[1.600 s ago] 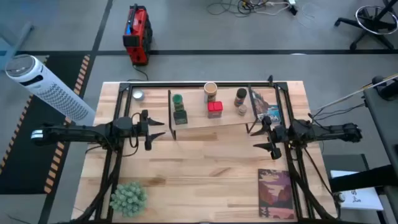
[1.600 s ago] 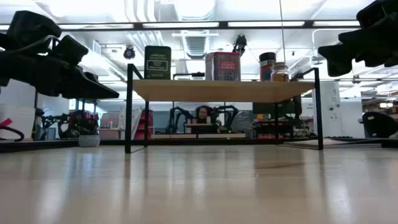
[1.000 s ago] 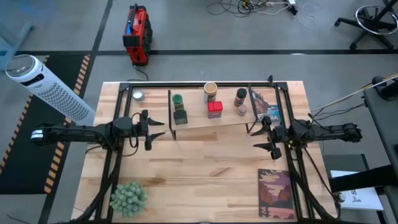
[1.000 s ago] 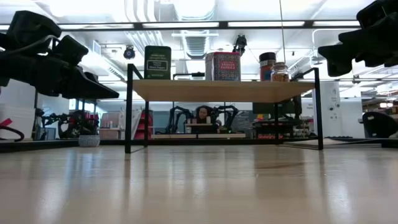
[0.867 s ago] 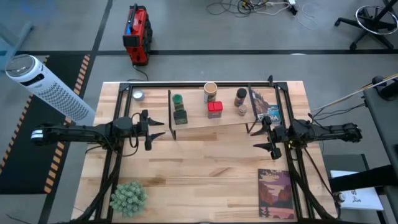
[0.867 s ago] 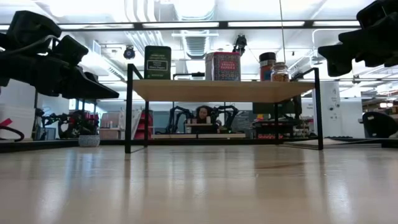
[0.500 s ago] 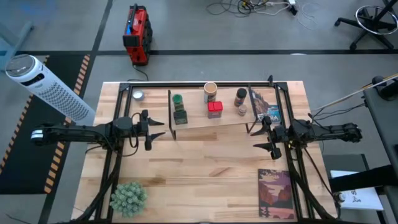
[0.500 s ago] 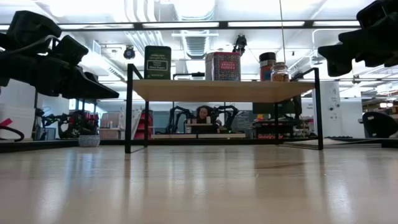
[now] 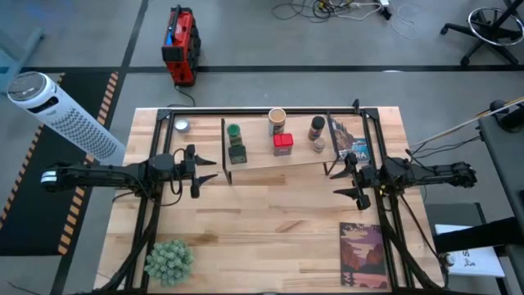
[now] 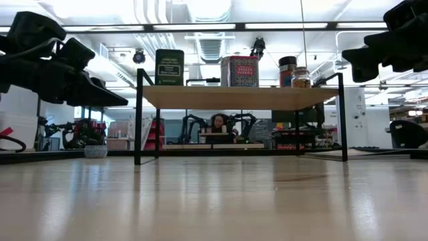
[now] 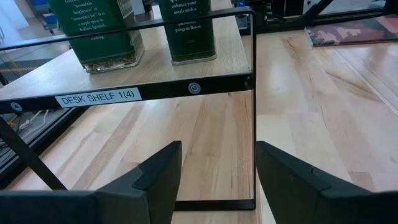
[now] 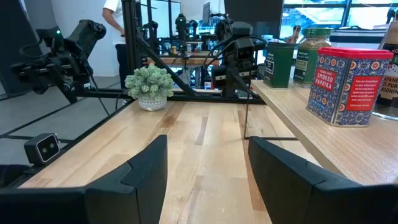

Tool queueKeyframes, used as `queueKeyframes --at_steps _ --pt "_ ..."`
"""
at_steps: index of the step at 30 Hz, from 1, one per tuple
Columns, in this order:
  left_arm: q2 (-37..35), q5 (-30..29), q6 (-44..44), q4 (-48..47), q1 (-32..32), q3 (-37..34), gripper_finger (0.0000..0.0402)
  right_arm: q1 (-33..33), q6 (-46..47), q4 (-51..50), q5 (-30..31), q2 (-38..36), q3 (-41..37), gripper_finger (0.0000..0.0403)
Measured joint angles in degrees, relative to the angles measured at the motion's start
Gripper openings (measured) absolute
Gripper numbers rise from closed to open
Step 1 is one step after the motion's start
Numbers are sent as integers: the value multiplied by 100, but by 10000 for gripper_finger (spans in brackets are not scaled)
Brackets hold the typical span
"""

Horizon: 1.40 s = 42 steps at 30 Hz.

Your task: Shelf spices

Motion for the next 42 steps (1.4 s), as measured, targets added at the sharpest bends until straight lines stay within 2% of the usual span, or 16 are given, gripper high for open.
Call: queueKeyframes --at_steps 31,42 --pt "2 2 1 0 -2 0 192 0 2 0 0 1 -1 199" --pt "0 0 24 2 -2 0 192 0 671 0 2 1 -1 199"
